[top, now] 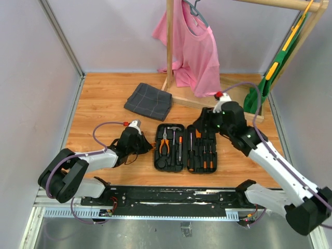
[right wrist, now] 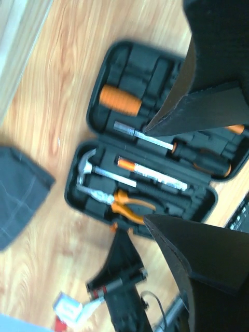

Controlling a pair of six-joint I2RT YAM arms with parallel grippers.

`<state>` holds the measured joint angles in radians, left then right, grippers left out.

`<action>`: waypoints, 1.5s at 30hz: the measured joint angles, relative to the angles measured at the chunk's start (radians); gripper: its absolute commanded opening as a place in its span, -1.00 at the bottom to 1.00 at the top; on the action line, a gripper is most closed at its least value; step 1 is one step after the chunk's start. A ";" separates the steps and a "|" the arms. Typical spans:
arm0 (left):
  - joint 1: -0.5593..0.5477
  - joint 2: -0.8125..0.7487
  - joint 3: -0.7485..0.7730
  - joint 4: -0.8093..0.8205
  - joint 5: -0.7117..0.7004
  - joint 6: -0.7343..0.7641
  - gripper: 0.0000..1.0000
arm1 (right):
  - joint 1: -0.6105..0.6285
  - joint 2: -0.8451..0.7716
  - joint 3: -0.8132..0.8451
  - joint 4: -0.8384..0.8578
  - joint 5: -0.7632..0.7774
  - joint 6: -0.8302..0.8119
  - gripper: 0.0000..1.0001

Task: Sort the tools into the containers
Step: Close the storage box at the center of the board.

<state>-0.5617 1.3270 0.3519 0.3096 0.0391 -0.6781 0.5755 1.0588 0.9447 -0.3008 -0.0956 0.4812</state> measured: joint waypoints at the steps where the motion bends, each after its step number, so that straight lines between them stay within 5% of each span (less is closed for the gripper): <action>1: -0.001 0.000 0.000 0.000 0.001 0.000 -0.99 | -0.020 -0.030 -0.020 -0.016 0.024 -0.008 0.29; 10: -0.001 0.002 0.000 0.001 0.005 0.001 -0.99 | -0.329 -0.103 -0.248 -0.119 0.006 -0.022 0.57; 21: -0.001 0.002 0.000 0.001 0.005 0.002 -0.99 | -0.564 0.016 -0.415 0.029 -0.334 -0.010 0.61; 32: -0.001 0.002 0.000 0.001 0.006 0.002 -0.99 | -0.584 0.200 -0.494 0.255 -0.599 0.032 0.58; 45: -0.001 0.013 0.002 0.013 0.005 0.001 -0.99 | -0.585 0.097 -0.492 0.271 -0.645 0.027 0.47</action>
<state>-0.5625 1.3396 0.3534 0.3225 0.0441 -0.6769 -0.0093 1.1553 0.4522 -0.0296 -0.7410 0.5087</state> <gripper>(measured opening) 0.010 0.743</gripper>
